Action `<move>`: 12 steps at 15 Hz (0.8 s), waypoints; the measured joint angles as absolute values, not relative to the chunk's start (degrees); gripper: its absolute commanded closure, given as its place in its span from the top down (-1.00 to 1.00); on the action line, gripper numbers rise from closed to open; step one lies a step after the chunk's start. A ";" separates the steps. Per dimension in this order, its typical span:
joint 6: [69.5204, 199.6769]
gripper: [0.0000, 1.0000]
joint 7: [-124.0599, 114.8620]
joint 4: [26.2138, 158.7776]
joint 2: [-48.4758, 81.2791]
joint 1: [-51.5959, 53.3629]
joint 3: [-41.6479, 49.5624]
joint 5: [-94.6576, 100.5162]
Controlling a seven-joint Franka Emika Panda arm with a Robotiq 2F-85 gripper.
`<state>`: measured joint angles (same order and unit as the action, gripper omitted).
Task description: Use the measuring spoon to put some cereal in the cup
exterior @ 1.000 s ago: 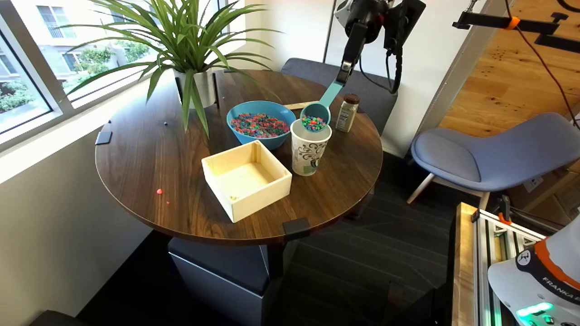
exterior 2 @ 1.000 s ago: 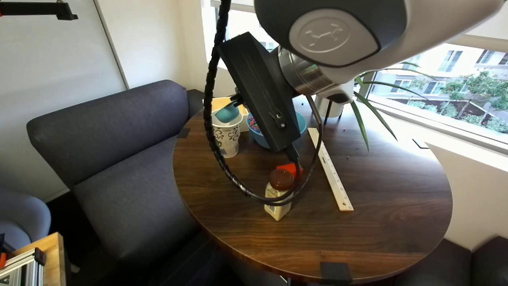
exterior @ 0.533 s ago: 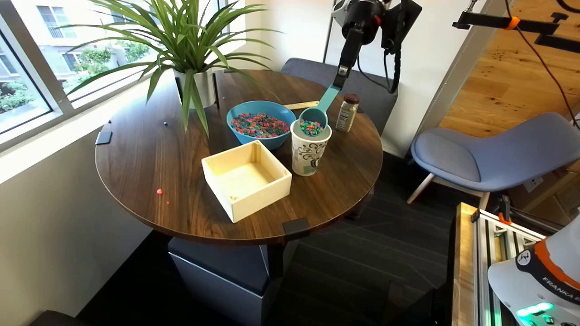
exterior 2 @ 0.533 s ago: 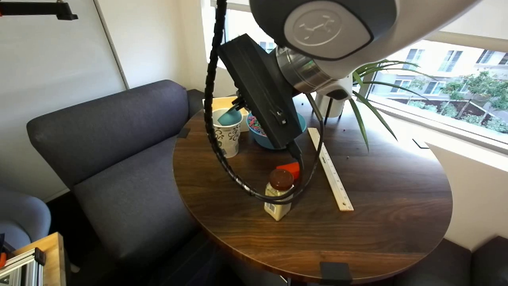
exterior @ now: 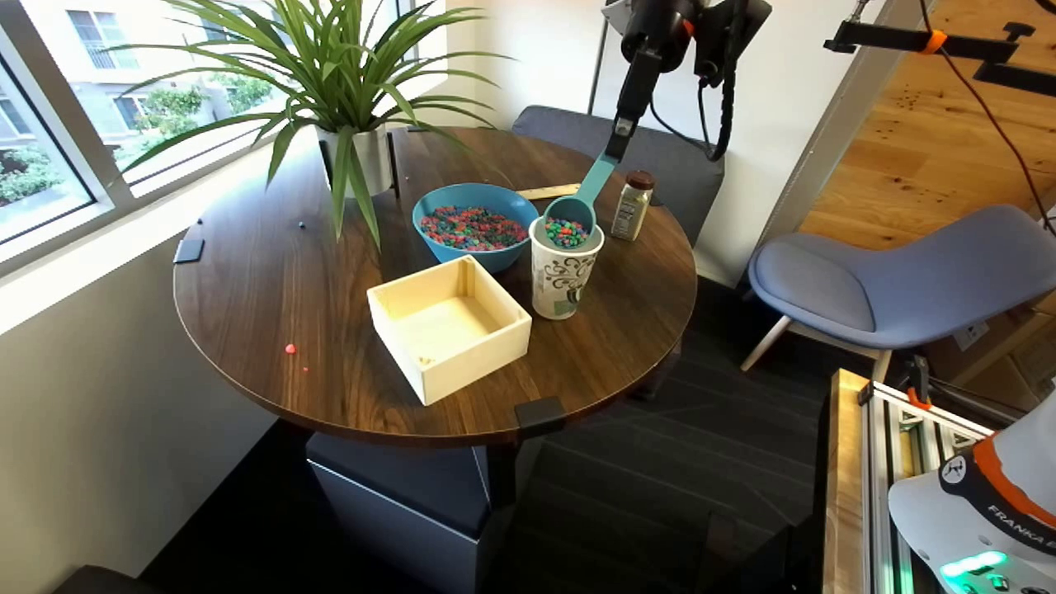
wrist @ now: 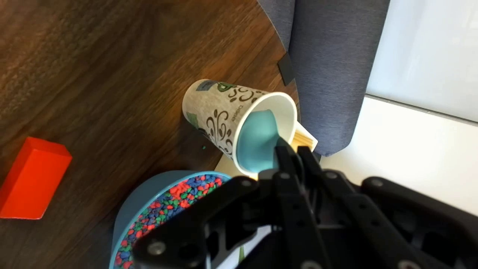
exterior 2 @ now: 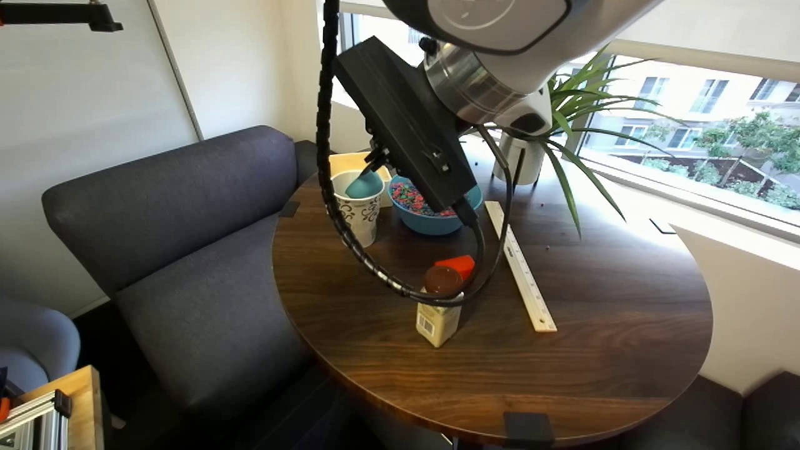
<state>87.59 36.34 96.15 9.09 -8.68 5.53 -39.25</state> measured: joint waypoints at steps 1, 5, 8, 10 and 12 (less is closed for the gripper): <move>88.04 -0.95 36.34 96.23 8.61 -8.37 5.31 -38.38; 90.29 -0.95 36.38 96.75 6.36 -7.09 4.25 -34.65; 92.63 -0.95 36.38 97.76 4.64 -6.18 3.55 -32.49; 94.22 -0.95 36.38 98.59 3.79 -5.59 3.20 -31.26; 95.79 -0.95 36.38 99.52 3.12 -5.04 2.84 -29.97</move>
<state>95.79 36.38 99.52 3.12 -5.04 2.84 -29.97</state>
